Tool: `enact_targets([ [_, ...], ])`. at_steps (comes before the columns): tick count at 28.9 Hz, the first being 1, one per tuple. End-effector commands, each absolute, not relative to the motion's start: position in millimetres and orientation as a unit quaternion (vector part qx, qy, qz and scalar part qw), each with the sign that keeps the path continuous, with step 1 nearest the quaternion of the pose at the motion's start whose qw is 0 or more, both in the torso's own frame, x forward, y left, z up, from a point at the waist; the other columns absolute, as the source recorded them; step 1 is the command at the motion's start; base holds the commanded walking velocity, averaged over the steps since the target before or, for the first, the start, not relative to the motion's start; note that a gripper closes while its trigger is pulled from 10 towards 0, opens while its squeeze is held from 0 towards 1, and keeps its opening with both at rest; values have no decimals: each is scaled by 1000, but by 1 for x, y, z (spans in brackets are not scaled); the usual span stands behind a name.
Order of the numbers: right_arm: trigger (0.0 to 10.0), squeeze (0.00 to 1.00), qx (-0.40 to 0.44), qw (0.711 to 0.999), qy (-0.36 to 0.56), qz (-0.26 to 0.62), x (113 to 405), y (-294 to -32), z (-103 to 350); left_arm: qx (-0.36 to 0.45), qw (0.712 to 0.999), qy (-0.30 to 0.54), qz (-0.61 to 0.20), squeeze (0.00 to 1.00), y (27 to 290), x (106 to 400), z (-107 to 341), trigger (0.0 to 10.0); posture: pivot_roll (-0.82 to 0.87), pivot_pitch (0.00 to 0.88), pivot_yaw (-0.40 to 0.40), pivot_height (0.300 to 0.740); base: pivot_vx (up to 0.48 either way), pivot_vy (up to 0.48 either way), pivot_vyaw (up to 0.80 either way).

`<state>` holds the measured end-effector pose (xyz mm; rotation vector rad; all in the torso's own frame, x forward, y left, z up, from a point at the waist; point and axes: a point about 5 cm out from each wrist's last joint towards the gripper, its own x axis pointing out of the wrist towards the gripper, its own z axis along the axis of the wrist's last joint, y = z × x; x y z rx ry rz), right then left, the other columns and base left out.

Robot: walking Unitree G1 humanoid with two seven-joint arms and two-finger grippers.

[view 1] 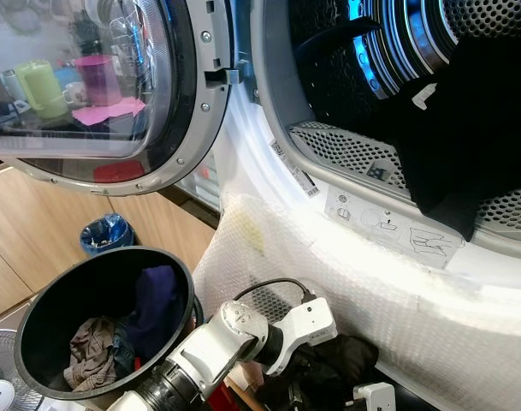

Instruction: Clothes washing

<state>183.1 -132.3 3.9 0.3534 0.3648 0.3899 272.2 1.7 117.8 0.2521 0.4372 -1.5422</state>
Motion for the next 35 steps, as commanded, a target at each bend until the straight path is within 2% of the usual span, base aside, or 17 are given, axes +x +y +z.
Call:
enact_targets([
  [1, 10000, 0, 187, 950, 175, 178, 184, -132, 3, 104, 687, 180, -697, 0, -2, 273, 127, 0, 135, 75, 54, 740, 0, 0, 0],
  [3, 10000, 0, 188, 950, 177, 176, 183, -132, 2, 104, 686, 181, -697, 0, -2, 273, 127, 0, 135, 75, 53, 740, 0, 0, 0],
  [4, 0, 0, 188, 950, 177, 178, 183, -132, 1, 104, 686, 181, -697, 0, -1, 273, 127, 0, 135, 78, 55, 740, 0, 0, 0],
  [35, 0, 0, 184, 943, 195, 200, 184, -124, -10, 98, 699, 182, -685, 0, 4, 272, 126, 0, 160, 41, 30, 740, 0, 0, 0],
])
